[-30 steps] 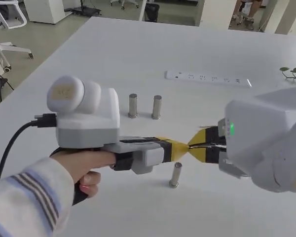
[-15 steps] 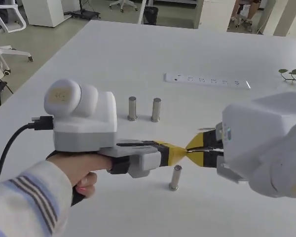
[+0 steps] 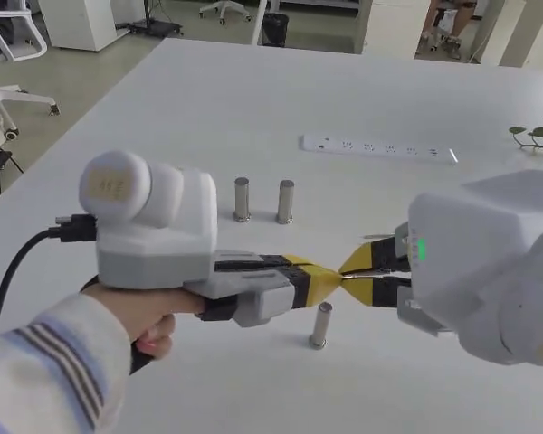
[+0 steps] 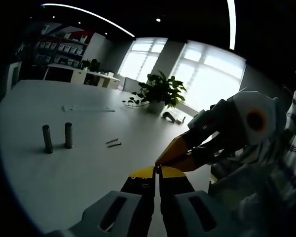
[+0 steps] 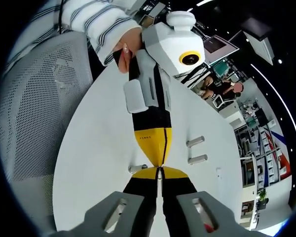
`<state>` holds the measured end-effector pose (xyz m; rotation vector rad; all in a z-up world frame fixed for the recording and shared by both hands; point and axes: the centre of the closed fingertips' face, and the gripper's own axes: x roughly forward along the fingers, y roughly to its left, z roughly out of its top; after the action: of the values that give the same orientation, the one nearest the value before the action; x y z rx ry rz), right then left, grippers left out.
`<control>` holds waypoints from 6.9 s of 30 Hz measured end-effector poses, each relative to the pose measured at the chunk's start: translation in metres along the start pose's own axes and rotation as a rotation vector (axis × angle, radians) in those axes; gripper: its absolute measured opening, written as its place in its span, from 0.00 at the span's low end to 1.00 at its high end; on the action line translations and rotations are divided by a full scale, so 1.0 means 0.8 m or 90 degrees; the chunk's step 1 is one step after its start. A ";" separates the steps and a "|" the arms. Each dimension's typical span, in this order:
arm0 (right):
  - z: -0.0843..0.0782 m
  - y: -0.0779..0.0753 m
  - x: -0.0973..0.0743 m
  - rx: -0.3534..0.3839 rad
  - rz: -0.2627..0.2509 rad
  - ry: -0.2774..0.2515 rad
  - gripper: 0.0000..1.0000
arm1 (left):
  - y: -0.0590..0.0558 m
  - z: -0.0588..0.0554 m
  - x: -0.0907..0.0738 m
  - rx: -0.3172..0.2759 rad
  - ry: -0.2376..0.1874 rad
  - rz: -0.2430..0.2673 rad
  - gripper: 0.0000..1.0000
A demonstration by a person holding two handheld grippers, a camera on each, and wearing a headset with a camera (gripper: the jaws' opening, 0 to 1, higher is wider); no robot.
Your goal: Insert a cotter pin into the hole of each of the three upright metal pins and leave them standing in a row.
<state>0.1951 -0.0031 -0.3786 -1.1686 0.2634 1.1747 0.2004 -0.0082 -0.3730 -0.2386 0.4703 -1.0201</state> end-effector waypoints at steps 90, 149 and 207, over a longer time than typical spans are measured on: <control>0.016 0.040 -0.034 0.401 0.233 -0.224 0.00 | -0.050 -0.009 -0.021 0.249 0.015 -0.169 0.00; -0.052 0.045 0.000 0.453 0.209 -0.128 0.00 | 0.016 -0.036 0.013 0.259 0.109 -0.075 0.16; -0.060 0.052 0.039 0.428 0.204 -0.103 0.00 | 0.034 -0.061 0.027 0.249 0.153 -0.063 0.06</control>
<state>0.1932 -0.0278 -0.4450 -0.4485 0.6806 1.3064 0.2070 -0.0116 -0.4326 0.2143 0.4685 -1.2214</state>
